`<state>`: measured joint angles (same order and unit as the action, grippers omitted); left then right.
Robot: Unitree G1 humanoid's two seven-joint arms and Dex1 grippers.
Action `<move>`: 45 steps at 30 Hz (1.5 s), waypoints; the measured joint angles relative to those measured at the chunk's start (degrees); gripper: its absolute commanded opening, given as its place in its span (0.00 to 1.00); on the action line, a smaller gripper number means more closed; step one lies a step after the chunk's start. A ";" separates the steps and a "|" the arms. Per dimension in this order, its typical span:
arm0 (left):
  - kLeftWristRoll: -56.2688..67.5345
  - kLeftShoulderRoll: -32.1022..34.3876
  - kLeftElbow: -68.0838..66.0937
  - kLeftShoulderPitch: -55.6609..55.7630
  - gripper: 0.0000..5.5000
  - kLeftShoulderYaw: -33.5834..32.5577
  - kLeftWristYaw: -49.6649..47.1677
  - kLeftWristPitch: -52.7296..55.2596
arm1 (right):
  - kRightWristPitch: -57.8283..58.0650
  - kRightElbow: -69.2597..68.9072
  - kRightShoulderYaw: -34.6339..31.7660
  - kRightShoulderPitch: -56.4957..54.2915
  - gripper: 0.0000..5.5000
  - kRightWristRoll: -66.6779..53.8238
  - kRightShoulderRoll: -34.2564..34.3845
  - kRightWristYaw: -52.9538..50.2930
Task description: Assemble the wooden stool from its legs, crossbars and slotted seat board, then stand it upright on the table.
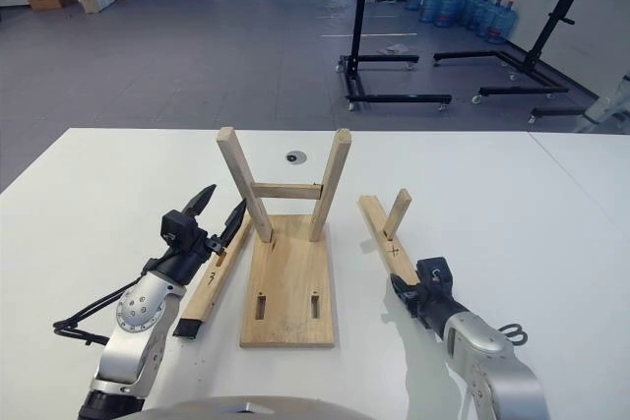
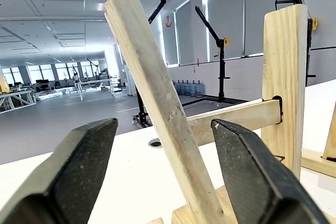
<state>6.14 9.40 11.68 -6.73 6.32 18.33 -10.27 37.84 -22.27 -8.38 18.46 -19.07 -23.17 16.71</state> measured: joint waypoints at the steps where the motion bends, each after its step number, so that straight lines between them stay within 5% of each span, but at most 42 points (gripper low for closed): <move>1: 0.25 0.04 -0.14 0.20 0.59 -0.10 0.39 -0.05 | -1.72 1.54 -0.36 -0.63 0.37 -0.16 0.27 0.75; 7: 33.63 0.07 11.51 0.24 0.59 -3.22 10.46 15.26 | -9.65 21.40 -11.34 -21.25 0.37 -8.20 0.74 5.28; 11: 44.32 3.59 12.25 0.08 0.59 -6.11 15.53 23.04 | -12.02 20.95 -16.81 -29.06 0.37 -22.65 1.61 16.77; 20: 55.05 6.45 12.86 3.74 0.59 -8.46 19.86 33.34 | 1.73 2.02 -12.43 -21.43 0.37 -47.98 -1.74 37.10; 30: 63.83 8.21 11.72 8.45 0.59 -7.86 26.22 43.93 | 1.66 5.46 1.71 -20.66 0.37 -40.60 -3.35 48.35; 41: 67.52 6.52 9.66 10.39 0.59 -10.67 26.61 45.02 | 1.92 6.10 6.67 -21.81 0.37 -37.51 -3.75 50.08; 45: 67.80 6.37 9.61 10.37 0.50 -11.17 26.63 45.44 | 0.34 8.21 7.45 -21.74 0.37 -34.79 -4.03 51.25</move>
<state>73.94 15.78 21.29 3.63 -4.85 44.96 35.18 38.18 -14.06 -0.93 -3.28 -53.86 -27.20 67.95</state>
